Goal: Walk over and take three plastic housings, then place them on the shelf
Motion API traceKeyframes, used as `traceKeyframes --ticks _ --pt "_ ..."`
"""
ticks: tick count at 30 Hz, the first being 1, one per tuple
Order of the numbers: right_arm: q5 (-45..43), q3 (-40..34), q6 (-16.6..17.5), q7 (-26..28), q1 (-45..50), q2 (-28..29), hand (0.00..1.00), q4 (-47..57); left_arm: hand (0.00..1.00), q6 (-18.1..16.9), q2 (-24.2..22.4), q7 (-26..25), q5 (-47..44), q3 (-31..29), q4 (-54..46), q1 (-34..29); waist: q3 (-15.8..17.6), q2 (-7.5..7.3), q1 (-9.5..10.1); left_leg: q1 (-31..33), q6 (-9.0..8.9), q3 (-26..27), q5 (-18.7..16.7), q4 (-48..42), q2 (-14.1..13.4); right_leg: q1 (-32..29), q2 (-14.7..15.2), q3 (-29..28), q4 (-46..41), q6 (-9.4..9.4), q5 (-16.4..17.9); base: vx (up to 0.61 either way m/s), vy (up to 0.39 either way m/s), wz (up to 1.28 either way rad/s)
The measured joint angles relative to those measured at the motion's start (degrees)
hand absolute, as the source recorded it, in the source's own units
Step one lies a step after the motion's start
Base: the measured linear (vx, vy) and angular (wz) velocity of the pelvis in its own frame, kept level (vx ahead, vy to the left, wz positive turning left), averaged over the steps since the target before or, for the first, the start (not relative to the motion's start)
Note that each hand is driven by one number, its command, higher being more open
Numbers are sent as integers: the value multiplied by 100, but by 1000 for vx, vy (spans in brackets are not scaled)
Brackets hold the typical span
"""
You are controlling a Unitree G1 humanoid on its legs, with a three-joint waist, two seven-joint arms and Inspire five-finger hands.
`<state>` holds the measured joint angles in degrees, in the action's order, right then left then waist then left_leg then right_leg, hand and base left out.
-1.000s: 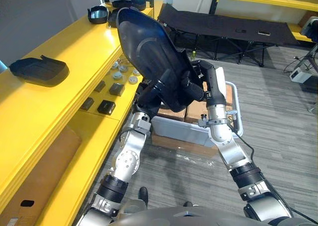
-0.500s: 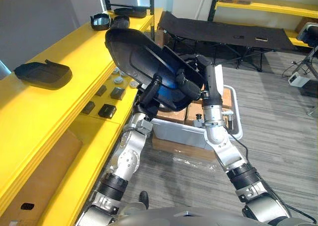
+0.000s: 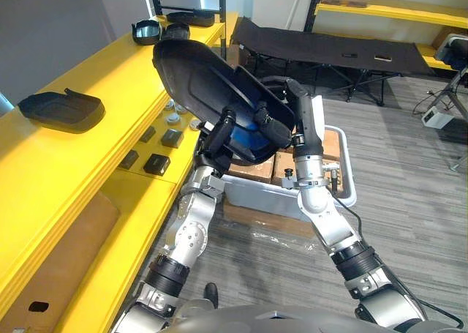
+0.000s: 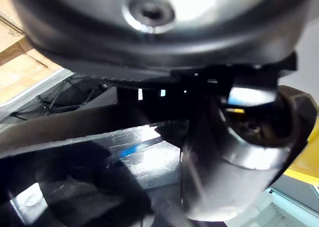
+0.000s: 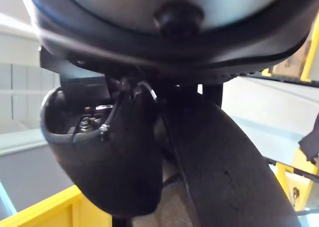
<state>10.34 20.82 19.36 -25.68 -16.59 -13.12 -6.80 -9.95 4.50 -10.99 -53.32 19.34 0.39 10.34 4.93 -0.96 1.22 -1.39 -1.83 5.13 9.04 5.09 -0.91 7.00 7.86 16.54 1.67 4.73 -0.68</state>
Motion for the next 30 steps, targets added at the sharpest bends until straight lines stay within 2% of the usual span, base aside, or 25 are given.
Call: traceKeyframes --ticks 4,11,14,17,20,25,27,30 --pt "-13 -4 1 1 2 75 100 1 0 8 -5 -468 830 -51 -298 -1 -1 -2 2 -1 8 -15 6 0 3 11 1 22 6 1 -1 0 0 0" --pt "-243 -80 -99 177 356 471 100 65 0 146 -146 -1429 3123 -348 -545 -252 -5 -9 6 -1 4 -19 -3 2 2 13 -1 28 13 15 -5 0 0 0" --pt "-343 -179 -136 243 595 577 100 126 0 288 -243 -1985 4028 -757 -542 -482 -6 -9 -9 -2 -18 -19 -24 2 1 13 -3 26 17 -3 7 0 0 0" --pt "-950 -400 -161 440 956 643 100 399 0 496 -246 -2731 5134 -1360 -541 -751 -8 -13 1 1 -42 -24 -69 3 -2 14 -6 31 18 -10 14 0 0 0" --pt "-1604 -509 -157 788 1255 697 100 556 0 564 -246 -3261 5811 -1772 -542 -887 -24 -39 9 12 -43 -41 -81 3 5 16 -1 48 19 -26 26 0 0 2" --pt "-2319 -542 -161 1215 1580 838 100 573 0 619 -250 -3513 6097 -1956 -636 -918 -39 -62 11 67 -42 -107 -79 2 24 11 7 121 42 -29 27 4 1 8" --pt "-2442 -560 -162 1403 1750 915 100 610 0 633 -252 -3474 6097 -1954 -878 -1098 -42 -67 5 78 -41 -127 -79 2 31 14 9 137 42 -29 27 26 2 6" --pt "-2394 -570 -245 1580 1864 916 100 708 0 462 -277 -3270 6027 -1965 -927 -1245 -43 -69 -1 80 -40 -173 -78 1 30 34 4 183 38 -20 22 24 -7 6"
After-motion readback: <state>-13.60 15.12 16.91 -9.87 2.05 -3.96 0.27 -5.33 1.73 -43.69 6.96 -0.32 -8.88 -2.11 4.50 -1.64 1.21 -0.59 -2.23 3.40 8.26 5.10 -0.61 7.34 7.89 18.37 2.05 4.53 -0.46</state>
